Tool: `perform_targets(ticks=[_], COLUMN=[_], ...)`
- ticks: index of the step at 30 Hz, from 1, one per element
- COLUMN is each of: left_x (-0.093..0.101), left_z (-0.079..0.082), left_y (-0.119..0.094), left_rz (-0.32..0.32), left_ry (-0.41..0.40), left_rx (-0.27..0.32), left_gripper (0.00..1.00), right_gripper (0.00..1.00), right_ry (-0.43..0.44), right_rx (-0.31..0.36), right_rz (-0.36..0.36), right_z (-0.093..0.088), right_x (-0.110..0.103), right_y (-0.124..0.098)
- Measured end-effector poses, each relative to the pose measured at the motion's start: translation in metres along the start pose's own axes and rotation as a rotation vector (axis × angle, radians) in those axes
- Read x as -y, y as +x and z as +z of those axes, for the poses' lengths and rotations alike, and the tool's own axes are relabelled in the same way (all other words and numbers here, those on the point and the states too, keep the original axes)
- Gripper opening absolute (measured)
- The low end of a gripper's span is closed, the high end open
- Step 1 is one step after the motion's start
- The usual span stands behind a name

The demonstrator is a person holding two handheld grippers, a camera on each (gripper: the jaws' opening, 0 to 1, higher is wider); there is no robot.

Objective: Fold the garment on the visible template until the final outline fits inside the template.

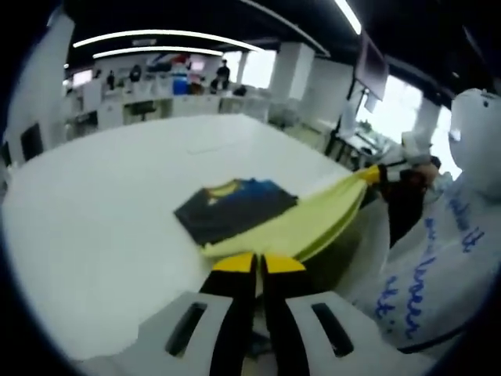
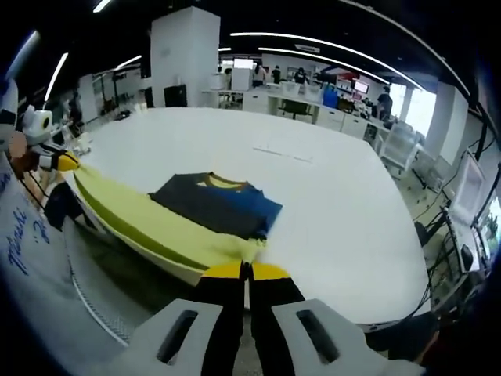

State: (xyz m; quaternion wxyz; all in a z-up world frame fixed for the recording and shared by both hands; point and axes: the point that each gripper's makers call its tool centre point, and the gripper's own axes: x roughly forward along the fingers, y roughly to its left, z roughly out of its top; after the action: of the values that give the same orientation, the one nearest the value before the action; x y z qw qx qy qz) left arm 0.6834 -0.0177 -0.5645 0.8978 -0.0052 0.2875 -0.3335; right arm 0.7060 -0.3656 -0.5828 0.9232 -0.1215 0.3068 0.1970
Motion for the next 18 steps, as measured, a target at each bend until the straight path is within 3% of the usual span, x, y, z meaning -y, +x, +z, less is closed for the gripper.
perform_targets(ticks=[18], left_x=[0.011], left_z=[0.025], left_y=[-0.019], left_rz=[-0.005], left_ry=[0.069], left_rx=[0.070], left_gripper=[0.00], right_gripper=[0.02], right_ry=[-0.052], right_rx=[0.077], right_rz=[-0.055], right_z=[0.028], right_x=[0.001], right_y=[-0.023])
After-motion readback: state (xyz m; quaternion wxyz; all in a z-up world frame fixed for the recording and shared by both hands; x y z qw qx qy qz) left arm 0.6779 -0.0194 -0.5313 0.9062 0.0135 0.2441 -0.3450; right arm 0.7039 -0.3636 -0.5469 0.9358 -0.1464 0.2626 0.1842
